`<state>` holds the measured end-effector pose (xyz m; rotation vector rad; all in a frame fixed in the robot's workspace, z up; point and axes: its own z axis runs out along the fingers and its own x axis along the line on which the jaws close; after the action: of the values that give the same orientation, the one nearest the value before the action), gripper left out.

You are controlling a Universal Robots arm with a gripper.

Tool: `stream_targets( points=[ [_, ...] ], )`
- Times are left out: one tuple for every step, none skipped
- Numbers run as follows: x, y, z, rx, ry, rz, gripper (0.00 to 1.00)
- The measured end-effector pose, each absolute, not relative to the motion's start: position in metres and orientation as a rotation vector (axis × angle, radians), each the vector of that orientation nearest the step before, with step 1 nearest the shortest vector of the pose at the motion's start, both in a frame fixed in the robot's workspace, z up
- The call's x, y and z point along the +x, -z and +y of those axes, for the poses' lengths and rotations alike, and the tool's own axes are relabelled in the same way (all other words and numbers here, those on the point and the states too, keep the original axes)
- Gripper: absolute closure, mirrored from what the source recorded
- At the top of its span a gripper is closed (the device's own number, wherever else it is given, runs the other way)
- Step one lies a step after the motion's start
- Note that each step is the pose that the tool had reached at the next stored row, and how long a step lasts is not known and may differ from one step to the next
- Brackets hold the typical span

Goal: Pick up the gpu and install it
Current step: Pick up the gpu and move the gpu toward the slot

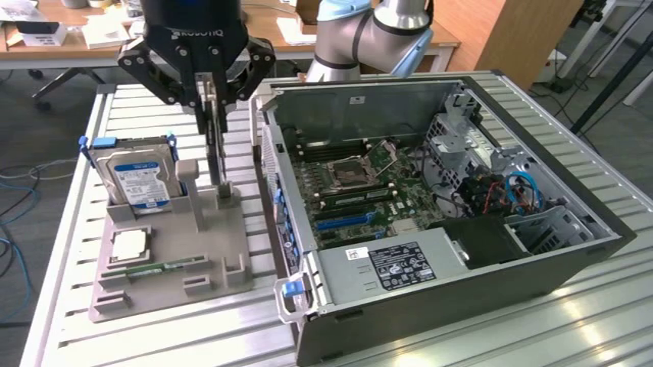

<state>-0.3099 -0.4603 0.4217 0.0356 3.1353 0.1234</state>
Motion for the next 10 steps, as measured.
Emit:
stream_targets(
  points=[
    [-0.3098, -0.4234, -0.4603, 0.036, -0.123, 3.135, 0.74],
    [-0.3098, -0.4252, -0.4604, 0.036, -0.123, 3.135, 0.74],
    [-0.3098, -0.4271, -0.4604, 0.036, -0.123, 3.135, 0.74],
    [-0.3098, -0.4284, -0.4604, 0.036, -0.124, 3.135, 0.74],
    [-0.3098, -0.4289, -0.4604, 0.036, -0.124, 3.135, 0.74],
    [-0.3098, -0.4288, -0.4604, 0.036, -0.124, 3.135, 0.74],
    [-0.3098, -0.4289, -0.4604, 0.036, -0.124, 3.135, 0.74],
    [-0.3098, -0.4289, -0.4604, 0.036, -0.124, 3.135, 0.74],
    [-0.3097, -0.4289, -0.4604, 0.036, -0.124, 3.135, 0.74],
    [-0.3094, -0.429, -0.4604, 0.035, -0.123, 3.135, 0.74]
  ],
)
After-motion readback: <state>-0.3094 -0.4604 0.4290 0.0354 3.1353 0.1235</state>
